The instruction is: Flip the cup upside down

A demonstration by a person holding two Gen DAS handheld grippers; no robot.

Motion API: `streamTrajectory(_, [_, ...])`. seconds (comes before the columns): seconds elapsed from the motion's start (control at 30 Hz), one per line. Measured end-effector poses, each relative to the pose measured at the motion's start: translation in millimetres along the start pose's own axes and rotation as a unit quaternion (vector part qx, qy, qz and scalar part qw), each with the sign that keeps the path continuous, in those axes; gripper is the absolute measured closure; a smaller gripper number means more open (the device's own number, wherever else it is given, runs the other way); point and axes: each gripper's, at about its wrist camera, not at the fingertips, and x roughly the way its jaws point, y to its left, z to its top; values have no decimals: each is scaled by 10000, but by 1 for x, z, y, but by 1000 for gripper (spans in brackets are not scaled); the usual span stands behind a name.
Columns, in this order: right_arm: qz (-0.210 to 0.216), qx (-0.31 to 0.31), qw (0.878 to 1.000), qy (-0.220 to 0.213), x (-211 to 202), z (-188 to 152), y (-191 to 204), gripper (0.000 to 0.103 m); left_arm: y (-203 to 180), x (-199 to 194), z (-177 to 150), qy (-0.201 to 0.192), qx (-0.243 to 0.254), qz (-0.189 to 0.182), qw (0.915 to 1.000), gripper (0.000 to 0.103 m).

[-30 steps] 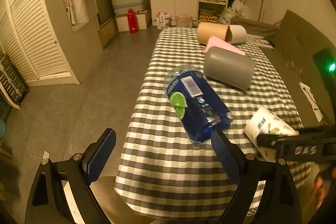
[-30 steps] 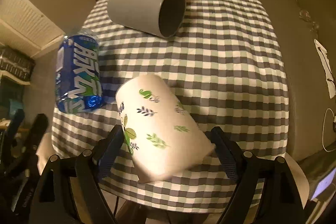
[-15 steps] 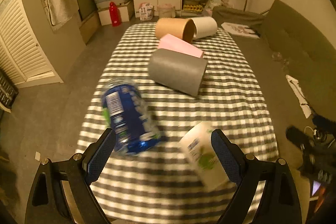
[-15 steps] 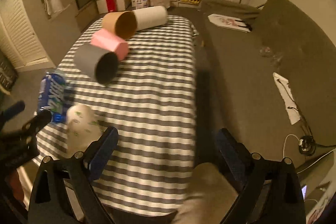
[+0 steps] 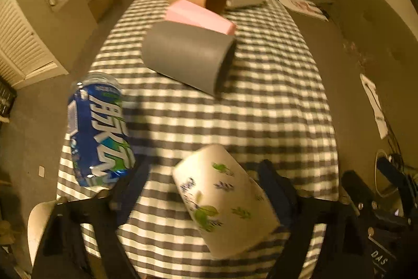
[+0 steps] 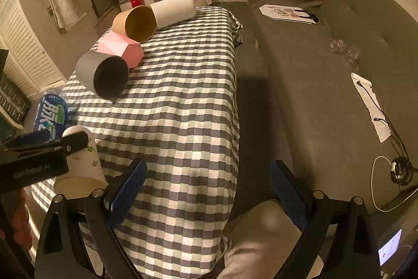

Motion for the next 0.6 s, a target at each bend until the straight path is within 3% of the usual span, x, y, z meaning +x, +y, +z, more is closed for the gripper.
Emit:
streamTrajectory(0.13, [45,90,9999,-30,0,-2,-2,8,-3,9,0,275,-18,-198,9994,30])
streamTrajectory(0.27, [68,131,9999,17,1,-7,-2,8,-2,28,-1,906,-208,-428,9947,30])
streamTrajectory(0.37, [86,111,9999,15,0,-10,-1,8,-2,36,-4,1097,-265,-575,9919,31])
streamTrajectory(0.4, [93,94,9999,22,-1,-11,0,8,-3,36,-5,1109,-244,-624,9916,38])
streamTrajectory(0.5, [67,40,10000,4,-3,-12,3,8,-3,28,-5,962,-193,-723,9926,38])
streamTrajectory(0.6, [48,49,10000,-49,-7,-13,4,8,-4,12,-1,535,-65,-767,9956,38])
